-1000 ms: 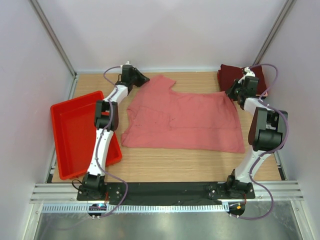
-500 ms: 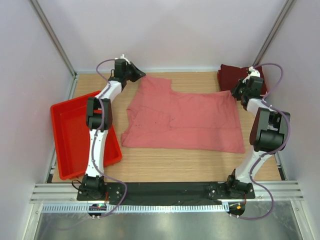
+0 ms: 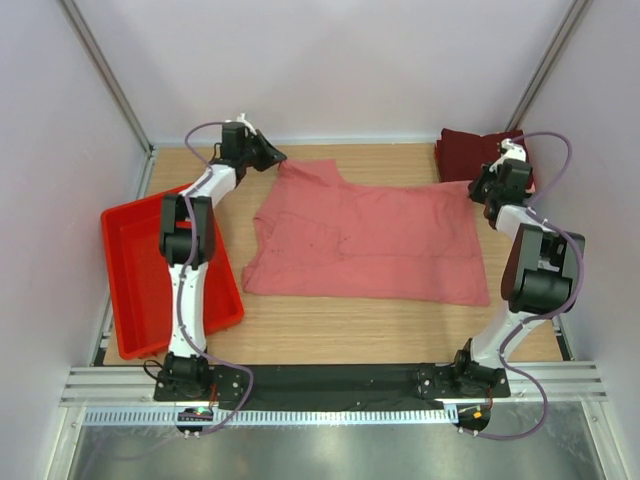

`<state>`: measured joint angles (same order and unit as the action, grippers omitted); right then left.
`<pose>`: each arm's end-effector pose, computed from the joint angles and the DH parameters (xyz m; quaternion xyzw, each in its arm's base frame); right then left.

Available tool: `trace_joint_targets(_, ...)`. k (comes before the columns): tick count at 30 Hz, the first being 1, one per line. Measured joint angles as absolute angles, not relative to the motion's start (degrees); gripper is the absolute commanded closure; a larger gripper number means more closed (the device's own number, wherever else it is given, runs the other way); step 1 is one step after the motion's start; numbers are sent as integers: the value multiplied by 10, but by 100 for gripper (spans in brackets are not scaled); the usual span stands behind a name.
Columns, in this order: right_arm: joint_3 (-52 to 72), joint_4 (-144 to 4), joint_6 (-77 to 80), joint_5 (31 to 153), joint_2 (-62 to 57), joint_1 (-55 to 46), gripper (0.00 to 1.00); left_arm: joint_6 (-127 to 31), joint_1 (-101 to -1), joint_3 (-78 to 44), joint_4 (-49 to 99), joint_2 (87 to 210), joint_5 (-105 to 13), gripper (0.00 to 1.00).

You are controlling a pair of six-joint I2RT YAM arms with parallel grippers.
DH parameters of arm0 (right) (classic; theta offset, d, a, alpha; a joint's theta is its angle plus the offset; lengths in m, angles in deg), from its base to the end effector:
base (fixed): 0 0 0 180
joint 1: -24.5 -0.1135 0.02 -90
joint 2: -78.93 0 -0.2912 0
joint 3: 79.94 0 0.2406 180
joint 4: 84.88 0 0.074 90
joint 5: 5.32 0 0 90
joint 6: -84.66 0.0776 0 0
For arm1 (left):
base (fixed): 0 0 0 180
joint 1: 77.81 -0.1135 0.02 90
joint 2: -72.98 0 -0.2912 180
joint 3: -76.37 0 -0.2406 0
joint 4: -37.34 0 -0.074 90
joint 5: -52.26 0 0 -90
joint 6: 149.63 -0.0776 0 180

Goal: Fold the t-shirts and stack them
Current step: Fold the tshirt

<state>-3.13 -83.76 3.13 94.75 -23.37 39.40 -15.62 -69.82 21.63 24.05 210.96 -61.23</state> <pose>0.4226 -0.0984 0.2271 0.1265 0.8393 0.0452 0.5267 0.5914 -0.1142 0.1918 -0.1542 0.8230 -0.3826 0.3906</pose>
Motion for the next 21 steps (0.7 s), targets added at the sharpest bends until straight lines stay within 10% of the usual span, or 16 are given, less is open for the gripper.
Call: trace_joint_targets(21,-86,-857,19,925,-190,405,99,-185,-729,88,249,2008,-618,100)
